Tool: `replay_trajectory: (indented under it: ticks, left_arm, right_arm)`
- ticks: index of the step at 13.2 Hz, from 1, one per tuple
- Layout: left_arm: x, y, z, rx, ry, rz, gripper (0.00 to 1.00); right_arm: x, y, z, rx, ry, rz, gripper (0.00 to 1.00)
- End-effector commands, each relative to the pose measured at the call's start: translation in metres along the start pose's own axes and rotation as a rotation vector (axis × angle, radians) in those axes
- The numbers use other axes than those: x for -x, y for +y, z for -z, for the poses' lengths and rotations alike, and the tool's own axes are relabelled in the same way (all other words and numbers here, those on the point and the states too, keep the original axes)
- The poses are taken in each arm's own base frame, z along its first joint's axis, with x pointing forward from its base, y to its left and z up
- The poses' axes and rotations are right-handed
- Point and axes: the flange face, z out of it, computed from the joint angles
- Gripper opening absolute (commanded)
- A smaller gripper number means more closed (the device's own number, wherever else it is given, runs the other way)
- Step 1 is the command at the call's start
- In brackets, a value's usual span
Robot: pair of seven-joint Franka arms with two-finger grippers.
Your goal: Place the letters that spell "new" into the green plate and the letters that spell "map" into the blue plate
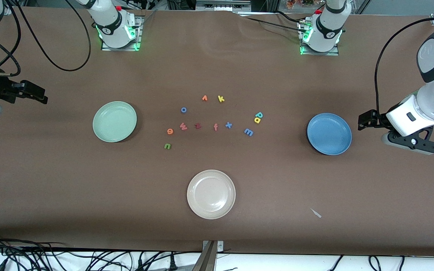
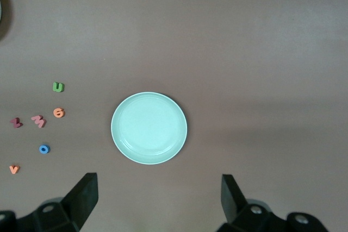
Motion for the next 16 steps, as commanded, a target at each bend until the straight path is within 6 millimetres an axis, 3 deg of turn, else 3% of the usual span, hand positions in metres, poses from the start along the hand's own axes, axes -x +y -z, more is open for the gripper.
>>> replay_trajectory:
  ticks: [1, 9, 12, 14, 16]
  left_arm:
    - [-0.007, -0.002, -0.009, 0.027, -0.018, 0.027, 1.0]
    - [-0.01, -0.003, -0.021, 0.039, -0.03, 0.1, 1.0]
    - [-0.007, -0.011, -0.015, 0.036, -0.022, 0.112, 1.0]
    - [-0.003, -0.011, 0.0, 0.023, 0.002, 0.11, 1.0]
    - [-0.001, -0.024, -0.005, 0.03, -0.007, 0.126, 1.0]
  right_arm:
    - [0.008, 0.001, 0.006, 0.012, 0.004, 0.007, 1.0]
    - [0.008, 0.0, 0.007, 0.012, 0.004, 0.01, 1.0]
    - [0.008, 0.0, 0.006, 0.012, 0.002, 0.01, 1.0]
    - [0.008, 0.002, 0.006, 0.012, 0.001, 0.007, 1.0]
    - [0.008, 0.002, 0.006, 0.012, 0.001, 0.007, 1.0]
